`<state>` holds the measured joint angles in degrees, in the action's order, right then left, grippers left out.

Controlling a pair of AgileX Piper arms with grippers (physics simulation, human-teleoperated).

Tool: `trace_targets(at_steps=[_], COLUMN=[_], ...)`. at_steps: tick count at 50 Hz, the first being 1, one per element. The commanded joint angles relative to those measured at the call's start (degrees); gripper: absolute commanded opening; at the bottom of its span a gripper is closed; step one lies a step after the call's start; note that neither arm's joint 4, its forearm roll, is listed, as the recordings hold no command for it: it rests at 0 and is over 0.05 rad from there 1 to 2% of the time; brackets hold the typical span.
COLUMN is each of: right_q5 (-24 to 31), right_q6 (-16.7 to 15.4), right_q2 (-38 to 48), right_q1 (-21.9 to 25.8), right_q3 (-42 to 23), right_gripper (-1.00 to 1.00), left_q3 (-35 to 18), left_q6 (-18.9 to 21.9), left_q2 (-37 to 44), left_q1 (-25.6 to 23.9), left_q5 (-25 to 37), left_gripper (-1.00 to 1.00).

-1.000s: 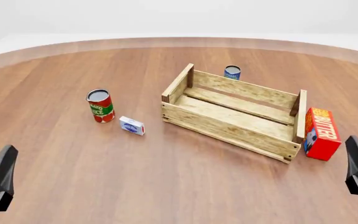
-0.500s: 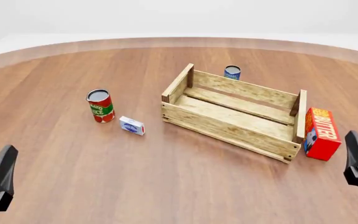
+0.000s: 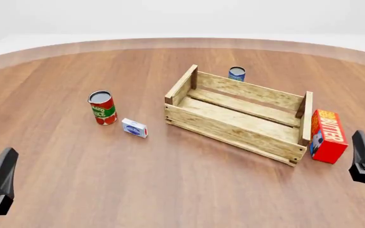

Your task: Pick up the butter and put it in the tray.

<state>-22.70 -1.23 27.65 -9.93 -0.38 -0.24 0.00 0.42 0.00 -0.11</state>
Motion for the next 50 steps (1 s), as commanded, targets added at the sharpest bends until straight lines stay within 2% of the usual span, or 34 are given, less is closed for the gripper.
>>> trace_targets(at_steps=[1, 6, 23, 25, 35, 43, 50], right_q5=[-1.5, -2.6, -14.2, -15.5, -22.0, -24.4, -28.5], right_q6=[-0.9, 0.0, 1.5, 2.6, 2.7, 2.3, 2.5], right_q2=[2.1, 3.1, 16.1, 17.3, 24.7, 27.8, 32.8], right_q1=[-1.5, -1.6, -2.5, -2.7, -2.7, -3.0, -3.6], right_q3=[-0.1, 0.2, 0.3, 0.3, 0.3, 0.2, 0.2], right_gripper=[1.00, 1.00, 1.00, 1.00, 1.00, 1.00, 1.00], left_q3=[0.0, 0.0, 0.0, 0.0, 0.0, 0.0, 0.0], left_q6=[0.0, 0.0, 0.0, 0.0, -0.1, 0.0, 0.0], left_q2=[0.0, 0.0, -0.1, -0.1, -0.1, 0.0, 0.0], left_q1=[0.0, 0.0, 0.0, 0.0, 0.0, 0.0, 0.0], left_q5=[0.0, 0.0, 0.0, 0.0, 0.0, 0.0, 0.0], left_gripper=[1.00, 1.00, 1.00, 1.00, 1.00, 1.00, 1.00])
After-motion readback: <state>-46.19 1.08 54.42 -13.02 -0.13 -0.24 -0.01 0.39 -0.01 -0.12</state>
